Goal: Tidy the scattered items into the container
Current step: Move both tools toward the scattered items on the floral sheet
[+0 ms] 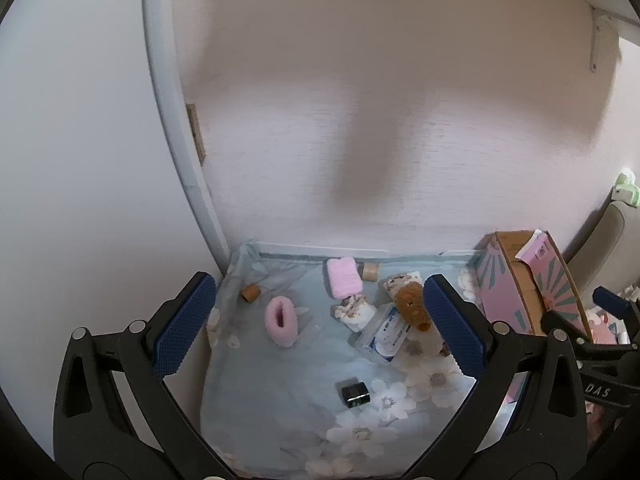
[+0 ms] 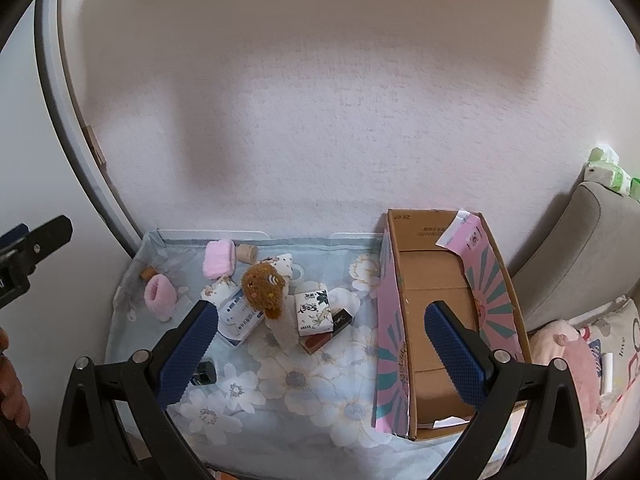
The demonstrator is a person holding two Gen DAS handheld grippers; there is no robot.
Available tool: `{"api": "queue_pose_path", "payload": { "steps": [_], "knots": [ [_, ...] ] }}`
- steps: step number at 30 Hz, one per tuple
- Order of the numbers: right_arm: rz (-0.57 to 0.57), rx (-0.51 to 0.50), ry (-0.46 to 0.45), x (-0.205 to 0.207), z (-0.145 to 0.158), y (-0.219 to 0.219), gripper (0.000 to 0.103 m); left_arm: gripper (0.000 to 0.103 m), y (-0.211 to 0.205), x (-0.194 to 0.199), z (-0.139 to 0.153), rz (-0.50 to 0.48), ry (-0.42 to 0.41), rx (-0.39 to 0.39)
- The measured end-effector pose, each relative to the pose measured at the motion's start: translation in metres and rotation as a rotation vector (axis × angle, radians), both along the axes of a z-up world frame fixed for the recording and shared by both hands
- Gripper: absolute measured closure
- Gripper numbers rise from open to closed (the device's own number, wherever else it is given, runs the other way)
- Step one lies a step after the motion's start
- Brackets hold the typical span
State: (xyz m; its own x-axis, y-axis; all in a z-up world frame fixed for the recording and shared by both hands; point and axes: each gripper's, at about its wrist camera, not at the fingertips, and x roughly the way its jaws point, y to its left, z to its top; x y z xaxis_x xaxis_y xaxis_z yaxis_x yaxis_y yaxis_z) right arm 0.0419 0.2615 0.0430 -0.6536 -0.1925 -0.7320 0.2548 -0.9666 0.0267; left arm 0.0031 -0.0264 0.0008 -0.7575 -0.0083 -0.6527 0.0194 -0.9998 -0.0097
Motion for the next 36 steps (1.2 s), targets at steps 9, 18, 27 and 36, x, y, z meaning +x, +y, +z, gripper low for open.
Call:
{"api": "queue_pose_path", "payload": {
  "steps": [9, 18, 27, 36],
  "knots": [
    [0.014, 0.048, 0.056, 0.001, 0.008, -0.006, 0.0, 0.0, -0.019, 0.003, -0.005, 0.015, 0.005, 0.025],
    [0.032, 0.033, 0.05, 0.001, 0.006, -0.001, 0.0, 0.0, -0.05, 0.006, -0.01, 0.059, 0.008, 0.064],
    [0.07, 0.013, 0.012, -0.009, -0.004, -0.004, 0.0, 0.0, -0.069, 0.01, -0.026, 0.088, -0.034, 0.081],
    [0.126, -0.01, -0.023, -0.023, -0.017, -0.015, 0.0, 0.0, -0.059, 0.004, -0.034, 0.032, -0.044, 0.07]
  ]
}}
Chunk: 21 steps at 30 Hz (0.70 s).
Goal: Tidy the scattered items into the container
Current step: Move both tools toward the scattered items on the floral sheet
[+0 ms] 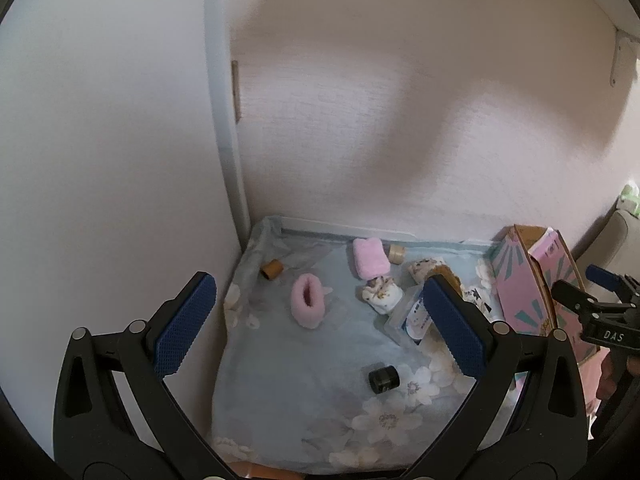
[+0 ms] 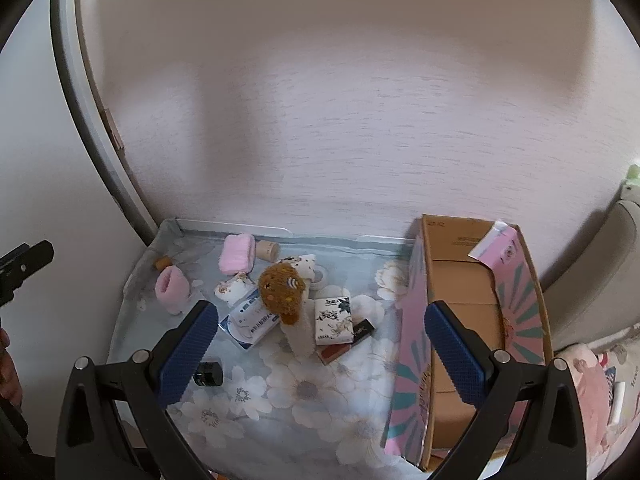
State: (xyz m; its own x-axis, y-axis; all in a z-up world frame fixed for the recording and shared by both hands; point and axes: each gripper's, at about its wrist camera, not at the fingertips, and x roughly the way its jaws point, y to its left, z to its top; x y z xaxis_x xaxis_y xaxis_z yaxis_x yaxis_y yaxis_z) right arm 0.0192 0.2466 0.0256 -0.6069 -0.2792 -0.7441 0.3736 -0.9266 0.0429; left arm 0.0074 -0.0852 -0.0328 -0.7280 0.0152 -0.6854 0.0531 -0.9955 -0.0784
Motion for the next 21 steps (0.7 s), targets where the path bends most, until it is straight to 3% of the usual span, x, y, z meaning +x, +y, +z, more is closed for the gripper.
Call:
{"api": "queue_pose_path", "payload": {
  "steps": [21],
  "knots": [
    [-0.039, 0.016, -0.005, -0.01, 0.002, -0.004, 0.0, 0.0, 0.017, -0.021, -0.003, -0.046, -0.006, 0.013]
  ]
}}
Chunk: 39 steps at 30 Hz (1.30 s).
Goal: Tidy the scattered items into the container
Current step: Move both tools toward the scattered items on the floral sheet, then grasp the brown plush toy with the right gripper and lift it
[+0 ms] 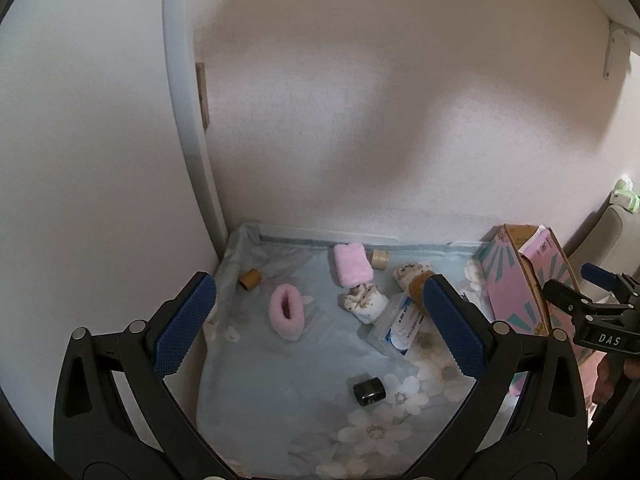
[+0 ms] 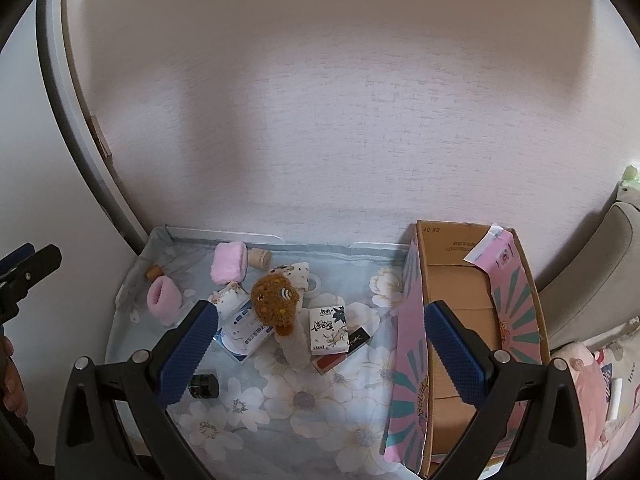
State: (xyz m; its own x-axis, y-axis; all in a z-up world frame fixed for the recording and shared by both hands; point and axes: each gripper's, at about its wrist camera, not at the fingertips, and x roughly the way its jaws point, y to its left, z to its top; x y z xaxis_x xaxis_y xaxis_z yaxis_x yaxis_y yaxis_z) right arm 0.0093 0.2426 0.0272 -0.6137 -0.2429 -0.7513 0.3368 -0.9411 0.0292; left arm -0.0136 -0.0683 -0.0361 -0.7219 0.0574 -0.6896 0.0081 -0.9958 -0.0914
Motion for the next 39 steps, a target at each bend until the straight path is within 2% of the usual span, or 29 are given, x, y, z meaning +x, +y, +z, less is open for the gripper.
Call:
{"api": "queue_pose_path", "payload": {
  "steps": [6, 13, 15, 19, 24, 26, 27, 32, 33, 35, 37, 39],
  "knots": [
    [0.036, 0.001, -0.026, -0.006, -0.009, 0.0, 0.0, 0.0, 0.007, -0.004, -0.022, -0.009, -0.041, 0.03],
    [0.184, 0.003, -0.039, -0.03, -0.037, -0.012, 0.001, 0.001, 0.039, -0.004, -0.091, -0.043, -0.134, 0.027],
    [0.226, 0.01, -0.054, -0.041, -0.052, -0.018, 0.001, 0.003, 0.047, 0.0, -0.116, -0.042, -0.153, 0.026],
    [0.313, 0.008, -0.101, -0.063, -0.087, -0.029, 0.008, 0.013, 0.058, 0.004, -0.156, -0.034, -0.191, 0.029],
    [0.385, 0.018, -0.143, -0.079, -0.121, -0.045, 0.011, 0.017, 0.068, 0.009, -0.187, -0.01, -0.215, 0.036],
    [0.404, 0.01, -0.16, -0.082, -0.132, -0.049, 0.012, 0.027, 0.072, 0.008, -0.197, -0.005, -0.226, 0.033],
    [0.41, 0.01, -0.169, -0.084, -0.137, -0.05, 0.013, 0.029, 0.075, 0.007, -0.203, -0.003, -0.234, 0.026],
    [0.438, -0.007, -0.221, -0.09, -0.161, -0.052, 0.024, 0.045, 0.085, 0.011, -0.217, -0.002, -0.245, 0.003],
    [0.445, -0.009, -0.231, -0.091, -0.166, -0.054, 0.03, 0.05, 0.085, 0.011, -0.219, -0.001, -0.246, 0.007],
    [0.457, -0.009, -0.253, -0.093, -0.172, -0.056, 0.037, 0.066, 0.084, 0.011, -0.222, 0.001, -0.258, 0.014],
    [0.467, -0.013, -0.269, -0.093, -0.176, -0.056, 0.05, 0.068, 0.083, 0.012, -0.224, 0.005, -0.259, 0.017],
    [0.47, -0.02, -0.274, -0.093, -0.178, -0.056, 0.058, 0.069, 0.082, 0.011, -0.225, 0.005, -0.256, 0.022]
  ]
}}
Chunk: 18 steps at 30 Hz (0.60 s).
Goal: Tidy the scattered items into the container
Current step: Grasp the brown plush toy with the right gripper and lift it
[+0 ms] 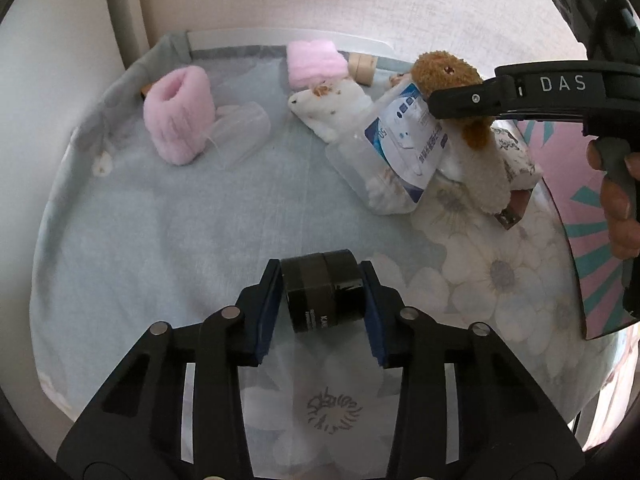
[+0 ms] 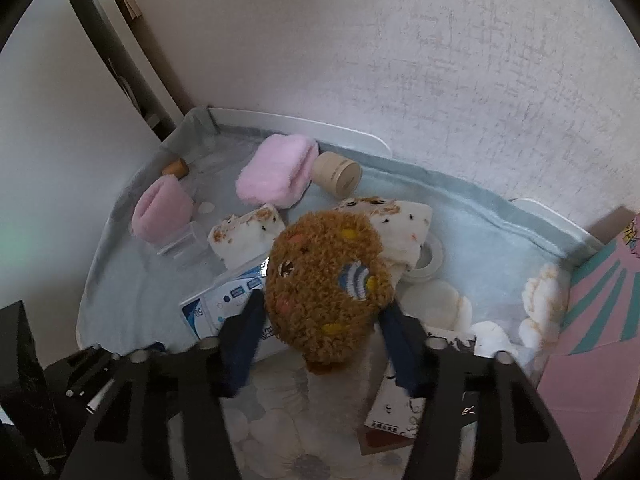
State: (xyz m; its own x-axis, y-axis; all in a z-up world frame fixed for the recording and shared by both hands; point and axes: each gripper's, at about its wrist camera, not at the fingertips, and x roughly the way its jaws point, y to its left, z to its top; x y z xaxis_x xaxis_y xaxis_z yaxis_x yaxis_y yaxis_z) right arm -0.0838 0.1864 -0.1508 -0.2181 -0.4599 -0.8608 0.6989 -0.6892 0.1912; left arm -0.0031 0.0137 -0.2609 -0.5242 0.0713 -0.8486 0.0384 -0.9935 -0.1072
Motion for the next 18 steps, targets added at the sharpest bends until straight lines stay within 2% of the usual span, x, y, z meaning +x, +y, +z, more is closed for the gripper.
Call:
{"api": "queue_pose_path", "payload": {
  "steps": [6, 12, 18],
  "knots": [
    [-0.014, -0.026, 0.001, 0.0, 0.005, 0.006, 0.064, 0.07, -0.001, -0.003, 0.005, -0.015, -0.001, 0.007],
    [-0.028, -0.077, 0.028, 0.005, 0.03, 0.008, 0.064, 0.071, -0.007, -0.008, 0.027, -0.045, 0.02, 0.002],
    [-0.078, -0.121, 0.034, 0.013, 0.062, 0.014, 0.065, 0.072, -0.014, -0.013, 0.074, -0.092, 0.074, 0.006]
  ]
}}
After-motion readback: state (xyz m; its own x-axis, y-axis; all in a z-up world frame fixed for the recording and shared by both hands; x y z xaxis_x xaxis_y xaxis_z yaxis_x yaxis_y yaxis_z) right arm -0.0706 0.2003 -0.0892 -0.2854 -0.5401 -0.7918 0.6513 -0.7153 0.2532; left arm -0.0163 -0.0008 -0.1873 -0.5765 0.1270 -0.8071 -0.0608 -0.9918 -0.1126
